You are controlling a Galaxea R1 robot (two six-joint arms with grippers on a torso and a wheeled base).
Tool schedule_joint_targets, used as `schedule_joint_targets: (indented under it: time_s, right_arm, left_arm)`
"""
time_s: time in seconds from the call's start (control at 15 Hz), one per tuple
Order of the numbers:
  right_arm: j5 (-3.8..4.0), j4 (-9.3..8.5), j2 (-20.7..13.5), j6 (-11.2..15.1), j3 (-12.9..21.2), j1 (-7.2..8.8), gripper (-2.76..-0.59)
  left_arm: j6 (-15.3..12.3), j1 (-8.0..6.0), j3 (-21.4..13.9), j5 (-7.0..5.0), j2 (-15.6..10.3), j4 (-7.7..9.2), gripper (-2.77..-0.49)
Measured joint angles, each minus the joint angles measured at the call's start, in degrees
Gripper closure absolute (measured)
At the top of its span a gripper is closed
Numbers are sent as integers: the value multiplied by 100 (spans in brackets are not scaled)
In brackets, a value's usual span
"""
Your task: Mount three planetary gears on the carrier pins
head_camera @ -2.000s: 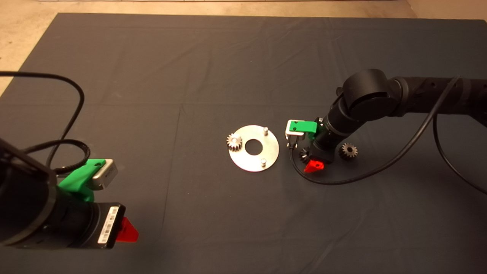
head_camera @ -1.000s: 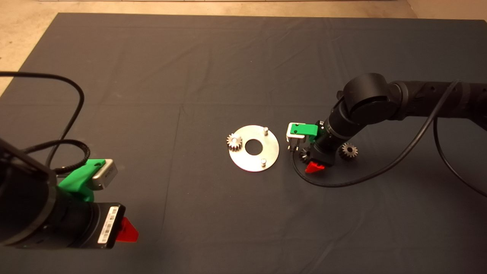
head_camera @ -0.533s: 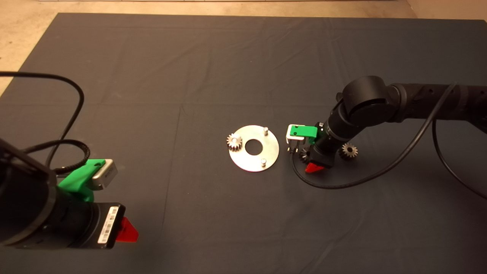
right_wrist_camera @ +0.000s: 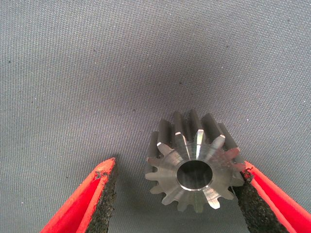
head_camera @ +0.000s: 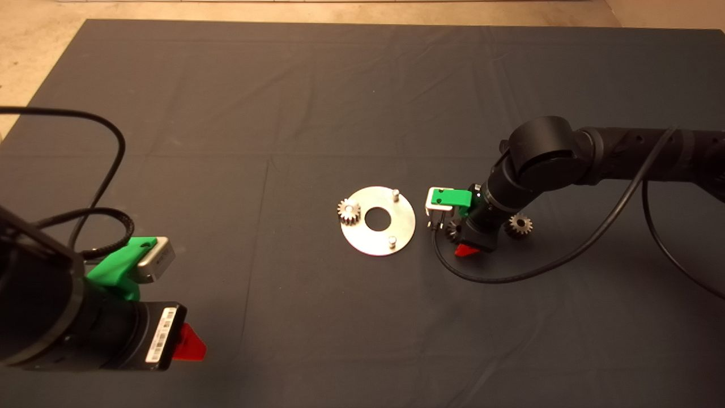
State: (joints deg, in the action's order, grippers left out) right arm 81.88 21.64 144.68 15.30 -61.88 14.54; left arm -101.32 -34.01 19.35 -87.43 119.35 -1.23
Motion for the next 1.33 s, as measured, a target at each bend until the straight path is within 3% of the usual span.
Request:
schedule_joint_targets:
  time_s: [0.33,0.47,1.0,1.07,1.33]
  right_arm:
    - [9,11,13,44,0,1,-167]
    - [8,85,15,112,0,1,-153]
    - [15,193,26,129,45,1,-137]
    - [12,209,26,129,50,1,-125]
    - [12,217,24,129,66,1,-123]
  left_arm:
    - [0,-2,0,0,0,2,-204]
    - [0,0,0,0,0,2,-204]
    - [-6,0,0,0,0,20,-204]
    - [-6,0,0,0,0,20,-204]
    - [-11,0,0,0,0,22,-204]
